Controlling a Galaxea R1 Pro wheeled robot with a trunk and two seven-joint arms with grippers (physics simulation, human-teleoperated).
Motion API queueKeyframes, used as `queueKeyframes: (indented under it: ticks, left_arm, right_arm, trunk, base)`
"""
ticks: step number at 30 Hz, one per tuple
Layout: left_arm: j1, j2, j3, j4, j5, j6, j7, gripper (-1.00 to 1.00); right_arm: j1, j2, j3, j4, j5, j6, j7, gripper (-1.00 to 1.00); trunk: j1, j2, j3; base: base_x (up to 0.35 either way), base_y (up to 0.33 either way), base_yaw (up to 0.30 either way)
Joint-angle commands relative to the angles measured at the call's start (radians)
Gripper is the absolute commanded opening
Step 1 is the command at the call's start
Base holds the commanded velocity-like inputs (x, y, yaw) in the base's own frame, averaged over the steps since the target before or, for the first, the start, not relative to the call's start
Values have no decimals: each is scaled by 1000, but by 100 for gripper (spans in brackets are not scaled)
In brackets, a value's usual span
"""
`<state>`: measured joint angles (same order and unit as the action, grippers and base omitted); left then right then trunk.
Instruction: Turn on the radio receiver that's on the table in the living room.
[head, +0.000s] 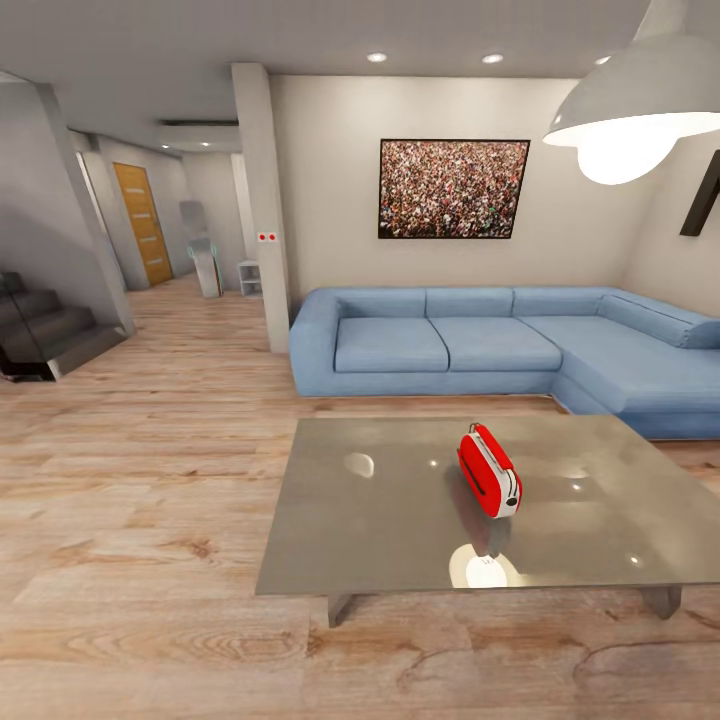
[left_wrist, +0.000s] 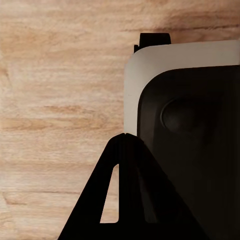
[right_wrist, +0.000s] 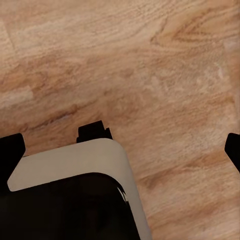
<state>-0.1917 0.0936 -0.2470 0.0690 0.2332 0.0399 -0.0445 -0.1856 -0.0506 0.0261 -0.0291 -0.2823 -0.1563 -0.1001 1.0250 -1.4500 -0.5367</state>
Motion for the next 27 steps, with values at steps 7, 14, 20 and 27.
queueKeyframes:
  ticks: [7, 14, 20, 27]
  left_arm:
    - [0, 0, 0, 0, 0, 0, 0, -100]
    - [0, 0, 0, 0, 0, 0, 0, -100]
    - [0, 0, 0, 0, 0, 0, 0, -100]
    - [0, 0, 0, 0, 0, 0, 0, -100]
  right_arm:
    - [0, 0, 0, 0, 0, 0, 0, 100]
    - [0, 0, 0, 0, 0, 0, 0, 100]
    - [0, 0, 0, 0, 0, 0, 0, 100]
    - [0, 0, 0, 0, 0, 0, 0, 100]
  trunk:
    - [0, 0, 0]
    - [0, 0, 0]
    - [0, 0, 0]
    - [0, 0, 0]
  base:
    - [0, 0, 0]
    - [0, 0, 0]
    - [0, 0, 0]
    - [0, 0, 0]
